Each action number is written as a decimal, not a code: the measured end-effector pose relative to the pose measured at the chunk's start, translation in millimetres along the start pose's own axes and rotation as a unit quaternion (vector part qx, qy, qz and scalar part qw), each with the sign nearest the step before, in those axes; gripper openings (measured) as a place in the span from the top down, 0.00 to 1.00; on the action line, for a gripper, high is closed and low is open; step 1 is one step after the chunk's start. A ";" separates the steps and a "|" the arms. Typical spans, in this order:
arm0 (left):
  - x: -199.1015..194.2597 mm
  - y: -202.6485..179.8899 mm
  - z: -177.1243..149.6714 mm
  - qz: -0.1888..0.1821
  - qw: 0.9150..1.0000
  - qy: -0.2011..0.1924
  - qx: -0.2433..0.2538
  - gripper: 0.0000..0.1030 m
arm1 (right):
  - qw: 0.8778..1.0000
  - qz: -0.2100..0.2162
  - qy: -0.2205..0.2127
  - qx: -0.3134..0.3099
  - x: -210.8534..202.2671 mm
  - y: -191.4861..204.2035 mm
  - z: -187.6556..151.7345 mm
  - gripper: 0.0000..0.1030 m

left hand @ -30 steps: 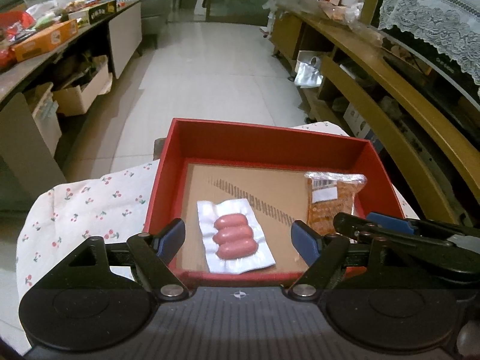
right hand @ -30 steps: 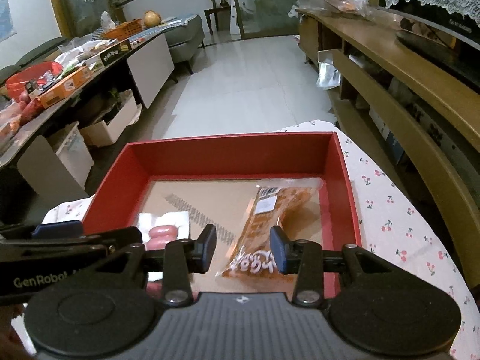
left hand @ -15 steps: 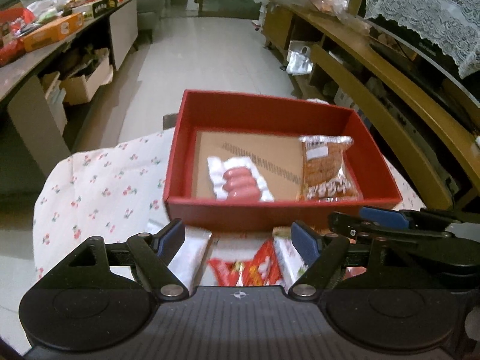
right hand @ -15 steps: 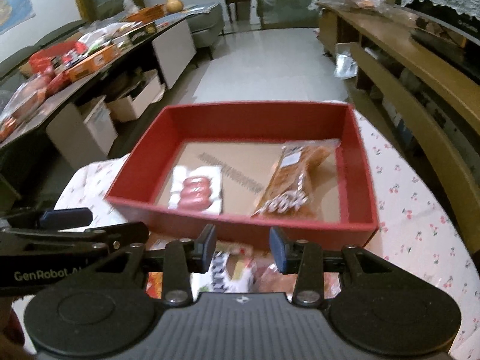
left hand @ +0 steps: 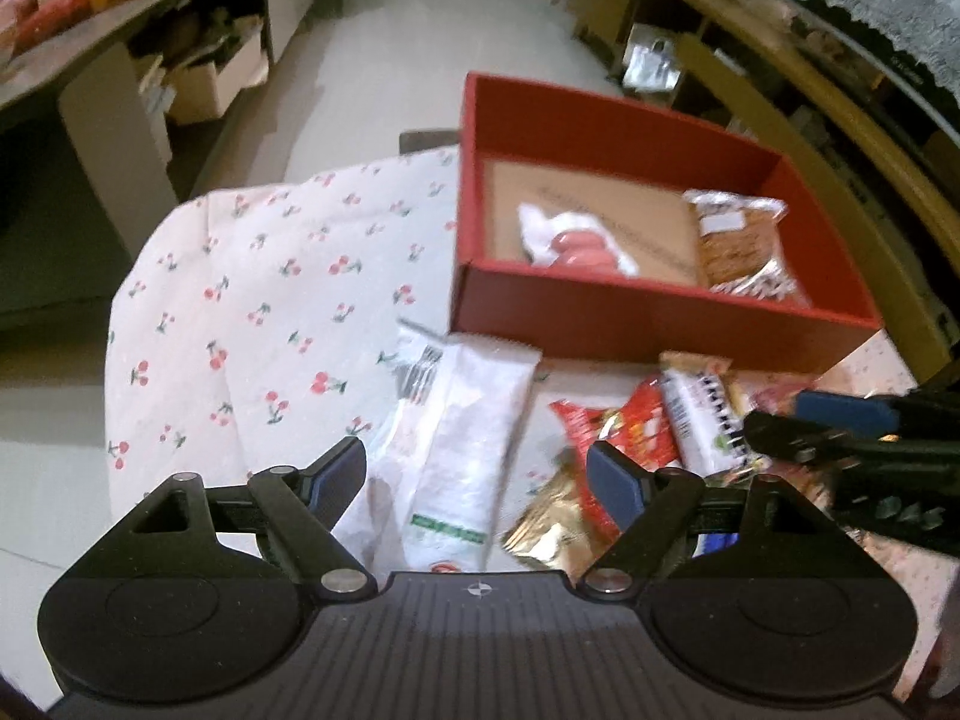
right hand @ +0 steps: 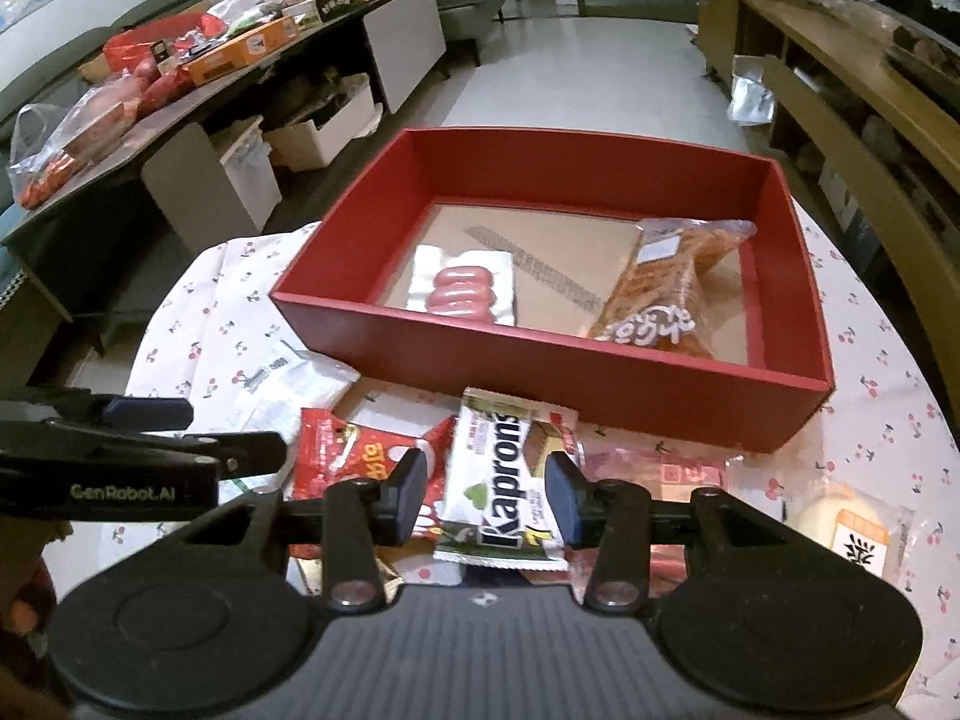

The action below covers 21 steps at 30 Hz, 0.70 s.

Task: Organize snacks
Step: 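Grasp the blue packet with the right gripper while the left gripper grasps the white wrapper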

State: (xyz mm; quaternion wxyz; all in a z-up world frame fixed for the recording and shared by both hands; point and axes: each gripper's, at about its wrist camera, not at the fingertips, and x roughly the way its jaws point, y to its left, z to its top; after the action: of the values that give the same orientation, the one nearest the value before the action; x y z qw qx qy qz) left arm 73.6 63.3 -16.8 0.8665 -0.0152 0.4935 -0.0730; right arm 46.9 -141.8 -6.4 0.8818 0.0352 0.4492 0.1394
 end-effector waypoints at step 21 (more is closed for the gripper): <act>29.9 -3.2 -1.5 0.032 0.998 0.039 0.032 0.43 | 0.999 -0.001 0.034 0.014 -2.8 -33.4 -12.0 0.44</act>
State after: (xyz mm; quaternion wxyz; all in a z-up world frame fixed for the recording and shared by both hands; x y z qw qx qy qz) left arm 86.9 56.0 -42.7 0.8485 0.0307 0.5247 -0.0614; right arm 42.8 -175.4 -17.6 0.8655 0.0419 0.4811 0.1331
